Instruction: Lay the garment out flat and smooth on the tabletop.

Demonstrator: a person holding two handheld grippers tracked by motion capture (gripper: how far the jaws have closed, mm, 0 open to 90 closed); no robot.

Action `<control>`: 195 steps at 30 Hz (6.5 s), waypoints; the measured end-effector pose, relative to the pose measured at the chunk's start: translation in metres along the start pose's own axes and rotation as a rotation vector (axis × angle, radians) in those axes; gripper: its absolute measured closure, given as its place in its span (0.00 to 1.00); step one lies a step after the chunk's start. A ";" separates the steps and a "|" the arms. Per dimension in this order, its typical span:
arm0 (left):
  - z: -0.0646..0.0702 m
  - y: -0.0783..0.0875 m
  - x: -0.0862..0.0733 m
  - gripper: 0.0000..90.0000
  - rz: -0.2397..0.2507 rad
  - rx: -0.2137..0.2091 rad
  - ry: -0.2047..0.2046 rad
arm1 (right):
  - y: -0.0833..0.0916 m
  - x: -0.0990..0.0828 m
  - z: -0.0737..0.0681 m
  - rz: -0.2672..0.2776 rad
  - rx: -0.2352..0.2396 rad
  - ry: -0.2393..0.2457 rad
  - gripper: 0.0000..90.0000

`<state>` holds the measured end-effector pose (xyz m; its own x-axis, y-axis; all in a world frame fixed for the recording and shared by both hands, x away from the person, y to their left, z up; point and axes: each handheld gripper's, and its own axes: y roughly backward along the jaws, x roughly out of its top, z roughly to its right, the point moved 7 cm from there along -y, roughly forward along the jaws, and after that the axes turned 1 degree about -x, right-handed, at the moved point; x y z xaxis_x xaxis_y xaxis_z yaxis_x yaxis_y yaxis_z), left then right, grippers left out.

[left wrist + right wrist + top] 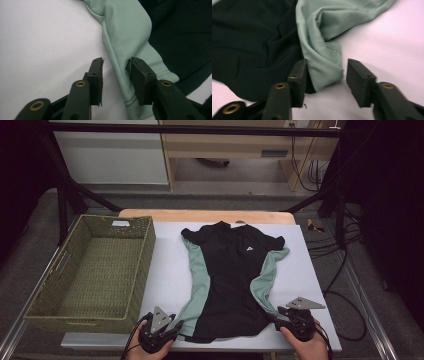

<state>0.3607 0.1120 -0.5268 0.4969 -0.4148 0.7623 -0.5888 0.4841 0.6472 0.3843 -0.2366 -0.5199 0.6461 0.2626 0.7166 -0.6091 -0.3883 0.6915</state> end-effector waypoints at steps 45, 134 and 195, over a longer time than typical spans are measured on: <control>-0.005 0.029 -0.005 0.85 0.042 0.013 -0.001 | 0.042 0.016 0.019 0.161 -0.087 -0.037 0.59; 0.002 0.010 -0.011 0.73 -0.025 -0.018 -0.023 | 0.026 -0.010 0.019 0.007 -0.083 -0.112 0.96; 0.010 -0.013 0.016 0.98 -0.015 -0.106 -0.088 | -0.016 0.023 0.025 0.036 -0.044 -0.039 1.00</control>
<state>0.3693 0.0915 -0.5229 0.4440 -0.4865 0.7525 -0.5091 0.5541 0.6586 0.4209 -0.2462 -0.5166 0.6405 0.2146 0.7374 -0.6512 -0.3572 0.6696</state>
